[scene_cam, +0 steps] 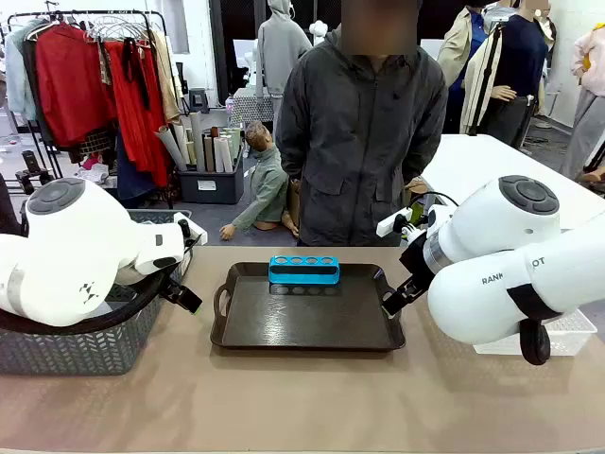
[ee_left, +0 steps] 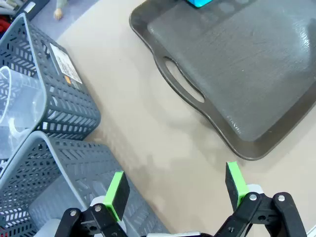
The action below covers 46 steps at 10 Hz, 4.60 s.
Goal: Prepare the laboratory tools.
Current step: Pick up one Large Measuring Cup and place it on the Handle tray.
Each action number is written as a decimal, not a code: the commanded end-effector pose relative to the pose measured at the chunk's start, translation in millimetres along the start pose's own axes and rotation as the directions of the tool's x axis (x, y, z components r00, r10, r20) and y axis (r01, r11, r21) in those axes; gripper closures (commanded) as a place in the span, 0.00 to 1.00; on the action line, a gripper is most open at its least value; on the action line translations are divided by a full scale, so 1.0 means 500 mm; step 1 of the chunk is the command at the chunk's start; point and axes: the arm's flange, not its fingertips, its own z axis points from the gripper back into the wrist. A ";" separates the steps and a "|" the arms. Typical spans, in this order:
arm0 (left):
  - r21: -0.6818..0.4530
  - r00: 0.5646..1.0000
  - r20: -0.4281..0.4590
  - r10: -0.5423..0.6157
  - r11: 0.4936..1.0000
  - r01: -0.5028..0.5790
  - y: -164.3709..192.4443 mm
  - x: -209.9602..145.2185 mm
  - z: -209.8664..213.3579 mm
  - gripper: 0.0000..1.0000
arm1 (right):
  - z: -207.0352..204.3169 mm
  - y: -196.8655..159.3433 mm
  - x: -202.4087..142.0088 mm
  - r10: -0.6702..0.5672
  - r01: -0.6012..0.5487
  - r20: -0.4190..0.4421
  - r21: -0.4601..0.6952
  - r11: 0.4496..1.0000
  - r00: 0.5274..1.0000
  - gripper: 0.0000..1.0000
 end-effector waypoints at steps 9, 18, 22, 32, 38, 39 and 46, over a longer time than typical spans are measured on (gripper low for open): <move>0.000 1.000 0.000 0.000 1.000 0.000 0.000 0.000 0.000 0.00 | 0.000 0.000 0.000 0.000 0.000 0.000 0.000 1.000 1.000 0.00; 0.000 1.000 0.000 0.000 1.000 0.000 0.000 0.000 0.000 0.00 | 0.000 0.000 0.000 0.000 0.000 0.000 0.000 1.000 1.000 0.00; 0.000 1.000 0.000 0.000 1.000 0.000 0.000 0.000 0.000 0.00 | 0.000 0.000 0.000 0.001 -0.001 0.000 0.000 1.000 1.000 0.00; -0.004 0.915 0.211 -0.345 0.936 0.353 0.008 -0.035 0.124 0.00 | 0.094 -0.003 0.101 0.031 -0.033 0.012 0.247 0.968 0.999 0.00; -0.023 0.946 0.172 -0.275 0.959 0.283 -0.024 0.051 0.087 0.00 | 0.111 -0.002 0.111 0.018 -0.019 0.007 0.215 0.976 1.000 0.00; -0.023 0.946 0.172 -0.275 0.959 0.283 -0.024 0.051 0.087 0.00 | 0.111 -0.002 0.111 0.018 -0.019 0.007 0.215 0.976 1.000 0.00; -0.423 0.969 0.100 -0.227 0.871 0.248 0.008 0.098 0.130 0.00 | 0.151 -0.019 0.137 0.037 -0.045 0.032 0.333 0.942 0.999 0.00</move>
